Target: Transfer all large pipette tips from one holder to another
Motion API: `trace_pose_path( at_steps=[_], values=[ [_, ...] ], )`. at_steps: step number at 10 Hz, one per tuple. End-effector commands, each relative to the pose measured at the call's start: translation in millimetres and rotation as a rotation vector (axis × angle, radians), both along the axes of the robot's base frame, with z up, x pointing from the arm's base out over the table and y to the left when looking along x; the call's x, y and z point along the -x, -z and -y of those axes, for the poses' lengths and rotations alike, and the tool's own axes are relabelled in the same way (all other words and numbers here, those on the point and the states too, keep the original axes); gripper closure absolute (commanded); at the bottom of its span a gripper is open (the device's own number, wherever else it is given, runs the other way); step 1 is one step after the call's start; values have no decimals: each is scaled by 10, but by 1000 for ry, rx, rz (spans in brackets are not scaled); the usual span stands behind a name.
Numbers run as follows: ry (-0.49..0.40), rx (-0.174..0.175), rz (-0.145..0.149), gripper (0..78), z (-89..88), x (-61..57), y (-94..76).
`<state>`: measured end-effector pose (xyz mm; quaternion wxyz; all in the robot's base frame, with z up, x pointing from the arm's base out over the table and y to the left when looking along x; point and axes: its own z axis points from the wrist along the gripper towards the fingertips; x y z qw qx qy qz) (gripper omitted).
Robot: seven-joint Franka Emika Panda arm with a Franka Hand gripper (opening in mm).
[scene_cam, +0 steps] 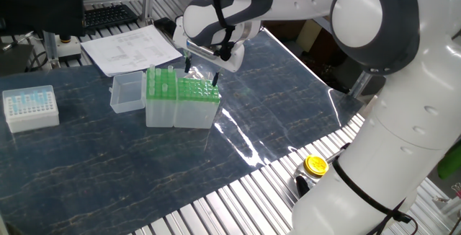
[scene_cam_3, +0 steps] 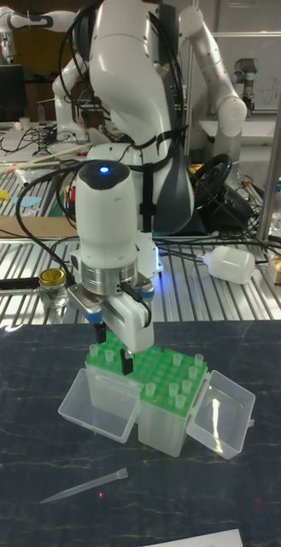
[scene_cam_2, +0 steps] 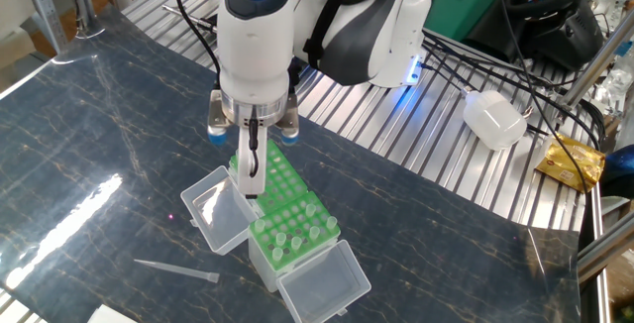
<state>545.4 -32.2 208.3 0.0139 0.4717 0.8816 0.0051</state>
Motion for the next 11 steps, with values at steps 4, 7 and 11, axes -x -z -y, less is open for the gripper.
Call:
trace_pose_path(
  at_steps=[4, 7, 11],
  values=[
    [31, 25, 0, 1, 3, -7, -13],
    [24, 22, -9, 1, 51, 71, -24],
    [23, 14, -7, 1, 88, 117, 11]
  ],
)
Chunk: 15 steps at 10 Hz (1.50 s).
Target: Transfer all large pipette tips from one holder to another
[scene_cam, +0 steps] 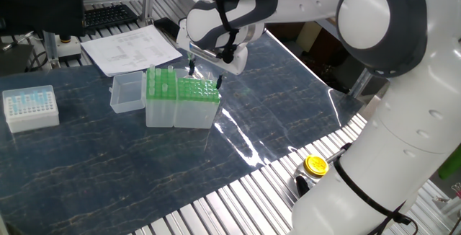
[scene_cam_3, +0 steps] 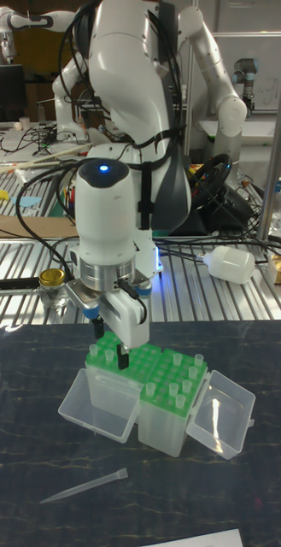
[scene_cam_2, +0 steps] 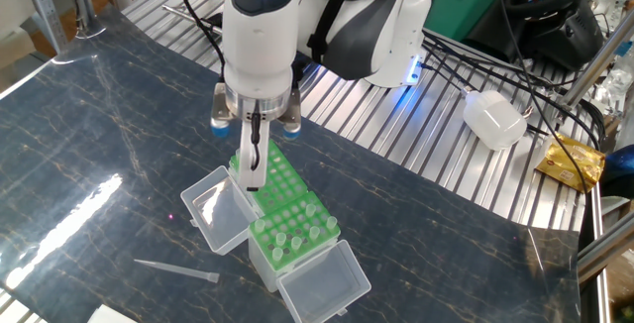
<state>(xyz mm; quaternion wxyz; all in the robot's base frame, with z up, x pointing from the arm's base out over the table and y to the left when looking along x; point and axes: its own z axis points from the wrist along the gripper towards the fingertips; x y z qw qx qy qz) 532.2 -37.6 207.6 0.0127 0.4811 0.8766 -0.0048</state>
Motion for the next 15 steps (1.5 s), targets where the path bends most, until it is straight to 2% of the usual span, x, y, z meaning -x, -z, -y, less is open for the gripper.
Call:
trace_pose_path(
  at_steps=[1, 7, 9, 10, 15],
  values=[
    [3, -2, 5, 1, 64, -22, 21],
    [21, -16, 7, 1, 78, -23, 37],
    [23, -11, 10, 1, 78, -23, 37],
    [23, -11, 10, 764, 78, -23, 37],
    [23, -11, 10, 764, 78, -23, 37]
  ],
)
